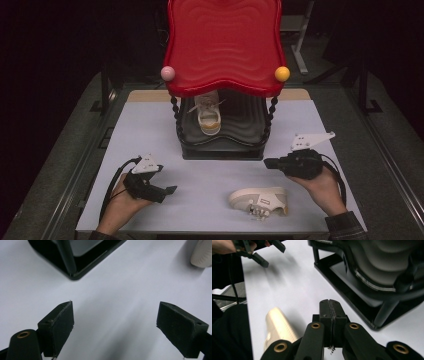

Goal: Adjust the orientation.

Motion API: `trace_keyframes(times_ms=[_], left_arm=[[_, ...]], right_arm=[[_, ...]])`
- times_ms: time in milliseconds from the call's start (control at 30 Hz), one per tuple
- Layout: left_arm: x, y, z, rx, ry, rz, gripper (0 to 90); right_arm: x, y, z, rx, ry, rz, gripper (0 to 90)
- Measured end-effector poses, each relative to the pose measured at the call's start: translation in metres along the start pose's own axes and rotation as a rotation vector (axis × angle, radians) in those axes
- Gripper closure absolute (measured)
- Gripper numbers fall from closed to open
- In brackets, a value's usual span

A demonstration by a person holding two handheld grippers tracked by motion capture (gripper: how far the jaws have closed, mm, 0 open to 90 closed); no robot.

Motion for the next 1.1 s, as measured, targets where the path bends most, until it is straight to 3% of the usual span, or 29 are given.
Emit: trace_keyframes(times_ms=[100, 167, 300, 367, 433, 533, 800, 900, 1100], left_arm=[[0.015, -0.003, -0.004, -0.036, -0.044, -0.023, 13.2], [0.024, -0.006, -0.007, -0.045, -0.075, -0.014, 13.2], [0.034, -0.009, -0.009, -0.048, -0.081, -0.006, 13.1], [0.040, -0.009, -0.013, -0.046, -0.080, -0.014, 13.0], [0.044, -0.012, -0.014, -0.029, -0.035, 0.009, 12.7], [0.048, -0.014, -0.016, -0.021, 0.002, 0.009, 12.7], [0.048, -0.014, -0.016, -0.022, 0.007, 0.013, 12.7], [0.049, -0.014, -0.016, -0.021, 0.006, 0.012, 12.7], [0.049, -0.014, -0.016, -0.021, 0.006, 0.012, 12.7]], right_arm=[[0.009, -0.004, 0.006, 0.000, -0.008, -0.007, 88.8], [0.016, -0.006, 0.009, -0.007, -0.015, -0.008, 88.8], [0.026, -0.011, 0.015, -0.010, -0.019, -0.017, 87.8], [0.032, -0.013, 0.017, -0.012, -0.020, -0.028, 87.9], [0.037, -0.015, 0.017, -0.016, -0.033, -0.033, 89.0], [0.042, -0.017, 0.016, -0.030, -0.044, -0.038, 89.6], [0.047, -0.019, 0.002, -0.067, -0.081, -0.043, 89.7], [0.048, -0.018, -0.003, -0.064, -0.106, -0.043, 89.7], [0.047, -0.014, -0.005, -0.055, -0.094, -0.044, 89.7]])
Point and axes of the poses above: each handheld gripper's, and its own axes: z roughly backward along the jaws, x roughly out of its underside, y roughly to its right, the point moved 1 cm from there along -z, roughly forward along the jaws, and after that the axes turned 13 degrees about -x, right-handed, at the moved point
